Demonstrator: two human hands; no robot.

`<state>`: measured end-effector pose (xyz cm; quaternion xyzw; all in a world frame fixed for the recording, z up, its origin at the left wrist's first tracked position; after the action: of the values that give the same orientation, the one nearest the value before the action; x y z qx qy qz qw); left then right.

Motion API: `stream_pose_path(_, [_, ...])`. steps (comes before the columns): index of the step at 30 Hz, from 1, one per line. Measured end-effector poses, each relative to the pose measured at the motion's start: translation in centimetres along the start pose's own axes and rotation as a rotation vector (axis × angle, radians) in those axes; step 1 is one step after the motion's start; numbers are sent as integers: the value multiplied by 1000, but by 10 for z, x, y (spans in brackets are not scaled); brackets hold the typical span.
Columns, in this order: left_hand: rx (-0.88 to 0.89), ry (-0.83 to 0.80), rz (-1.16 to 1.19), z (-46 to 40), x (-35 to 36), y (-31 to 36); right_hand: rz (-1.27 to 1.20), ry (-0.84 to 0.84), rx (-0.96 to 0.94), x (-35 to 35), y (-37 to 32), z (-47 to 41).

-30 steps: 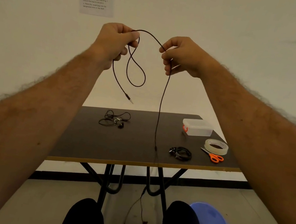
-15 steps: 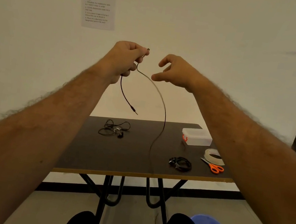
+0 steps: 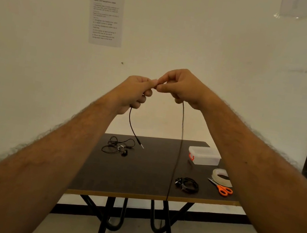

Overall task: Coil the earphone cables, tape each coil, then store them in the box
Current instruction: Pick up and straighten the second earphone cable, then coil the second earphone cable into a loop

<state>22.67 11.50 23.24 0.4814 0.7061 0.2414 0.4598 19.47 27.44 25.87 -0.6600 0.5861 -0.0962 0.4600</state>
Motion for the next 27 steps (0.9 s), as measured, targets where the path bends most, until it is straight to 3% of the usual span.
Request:
stream_pose_path(8, [-135, -88, 296, 22, 28, -36, -118, 149, 5, -3, 16, 9])
stream_pose_path(12, [-149, -94, 298, 36, 41, -47, -171, -105, 187, 10, 38, 22])
stream_pose_path(14, [-156, -104, 256, 44, 46, -53, -138, -263, 197, 19, 47, 30])
stream_pose_path(16, [-164, -118, 242, 53, 51, -60, -133, -317, 147, 23, 53, 36])
stream_pose_path(19, [-186, -158, 271, 67, 59, -72, -107, -260, 96, 23, 61, 45])
stream_pose_path(27, [-209, -223, 382, 95, 77, -84, 61, 105, -136, 32, 62, 55])
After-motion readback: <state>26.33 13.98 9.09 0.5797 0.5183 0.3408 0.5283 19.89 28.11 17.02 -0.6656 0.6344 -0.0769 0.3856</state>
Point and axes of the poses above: each hand's wrist, its own z-axis away from the middle knuckle, its own x-axis out of the palm, y = z × x, the point moved 3 cm from there along -z, towards the middle knuckle, and after that the axes turned 11 degrees about -z, right-handed, at the moved point
